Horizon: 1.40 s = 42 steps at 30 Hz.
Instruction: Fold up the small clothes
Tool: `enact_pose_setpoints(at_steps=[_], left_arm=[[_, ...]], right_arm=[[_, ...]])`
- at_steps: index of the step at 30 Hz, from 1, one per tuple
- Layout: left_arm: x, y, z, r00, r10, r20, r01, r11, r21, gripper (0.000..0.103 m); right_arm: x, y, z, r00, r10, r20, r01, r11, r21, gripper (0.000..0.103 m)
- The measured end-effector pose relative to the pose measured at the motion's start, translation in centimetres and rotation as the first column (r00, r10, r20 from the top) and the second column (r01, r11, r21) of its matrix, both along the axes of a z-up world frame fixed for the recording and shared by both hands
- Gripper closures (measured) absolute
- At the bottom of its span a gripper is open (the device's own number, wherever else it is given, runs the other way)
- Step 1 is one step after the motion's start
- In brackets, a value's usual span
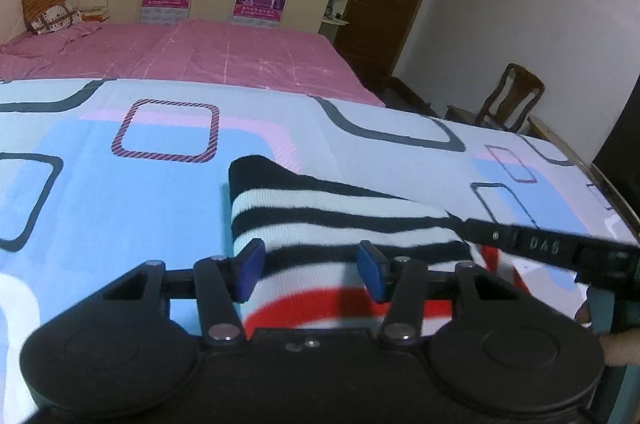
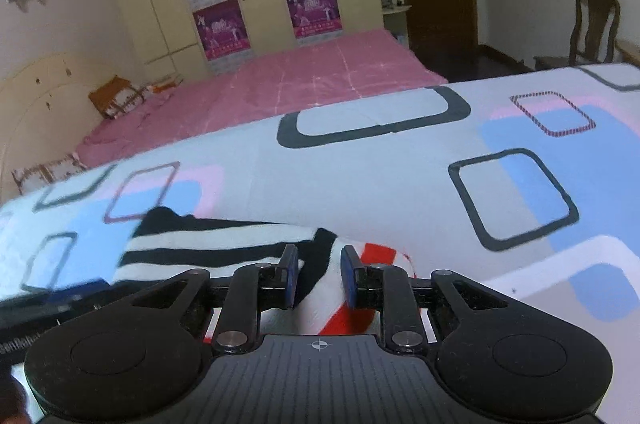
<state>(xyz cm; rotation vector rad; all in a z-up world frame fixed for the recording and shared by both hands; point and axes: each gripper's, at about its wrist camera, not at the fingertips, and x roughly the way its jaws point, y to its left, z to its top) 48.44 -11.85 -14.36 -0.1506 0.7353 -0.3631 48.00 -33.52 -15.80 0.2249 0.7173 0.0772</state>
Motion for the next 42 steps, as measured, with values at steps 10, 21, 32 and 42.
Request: enact_pose_setpoints(at_steps=[10, 21, 32, 42], left_arm=[[1.2, -0.8, -1.4, 1.000, -0.004, -0.016, 0.005, 0.998, 0.069, 0.053], [0.3, -1.1, -0.2, 1.000, 0.006, -0.025, -0.003, 0.994, 0.108, 0.049], [-3.6, -0.4, 2.6, 0.998, -0.007, 0.061, -0.001, 0.990, 0.140, 0.048], [-9.1, -0.4, 1.6, 0.996, -0.049, 0.080, 0.034, 0.982, 0.184, 0.048]], right_arm=[[0.8, -0.1, -3.3, 0.998, -0.062, -0.023, 0.060, 0.994, -0.088, 0.080], [0.4, -1.9, -3.0, 0.997, -0.068, -0.025, 0.069, 0.997, 0.036, 0.080], [-4.0, -0.6, 0.8, 0.999, 0.034, 0.041, -0.033, 0.999, -0.015, 0.053], [-10.4, 0.9, 0.6, 0.990, 0.132, 0.058, -0.124, 0.985, -0.123, 0.074]])
